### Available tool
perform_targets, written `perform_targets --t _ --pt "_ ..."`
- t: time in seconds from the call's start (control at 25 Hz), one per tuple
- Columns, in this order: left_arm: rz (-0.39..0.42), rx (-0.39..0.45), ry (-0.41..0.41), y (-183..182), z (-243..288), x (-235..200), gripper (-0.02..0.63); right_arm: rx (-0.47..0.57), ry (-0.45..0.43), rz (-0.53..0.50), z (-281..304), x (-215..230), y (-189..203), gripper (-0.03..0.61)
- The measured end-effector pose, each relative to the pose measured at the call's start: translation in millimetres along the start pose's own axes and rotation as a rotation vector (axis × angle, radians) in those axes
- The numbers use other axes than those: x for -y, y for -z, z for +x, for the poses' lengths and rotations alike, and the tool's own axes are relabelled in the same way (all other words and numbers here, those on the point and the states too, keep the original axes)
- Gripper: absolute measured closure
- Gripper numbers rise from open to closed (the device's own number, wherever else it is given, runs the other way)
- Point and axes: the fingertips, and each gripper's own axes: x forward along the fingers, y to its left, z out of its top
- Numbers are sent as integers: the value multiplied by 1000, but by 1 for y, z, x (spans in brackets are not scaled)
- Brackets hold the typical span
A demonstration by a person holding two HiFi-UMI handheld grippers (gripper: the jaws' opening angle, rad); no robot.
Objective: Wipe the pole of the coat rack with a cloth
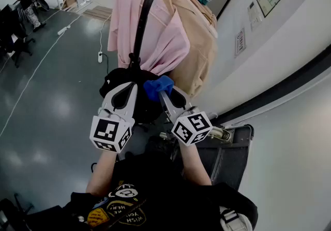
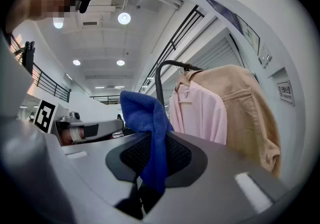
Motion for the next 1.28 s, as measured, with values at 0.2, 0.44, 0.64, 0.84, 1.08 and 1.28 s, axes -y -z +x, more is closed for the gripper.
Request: perform_targets --t 0.2,0.44,0.64,0.84,1.08,1.28 --pt "0 -14 1 5 7 1 612 -6 -7 13 0 7 2 506" --pt "-10 -18 1 6 15 -1 612 -17 -28 5 8 11 1 505" --pt "1 -4 5 -5 25 -5 612 -7 -53 -13 24 20 -14 505" --pt "80 58 10 -49 47 -15 612 94 -51 -113 60 45 -100 505" --pt "157 137 2 -124 77 -29 613 206 -57 -163 126 60 -231 505" --pt "213 172 5 -163 96 -29 613 187 -26 -196 174 76 -279 505"
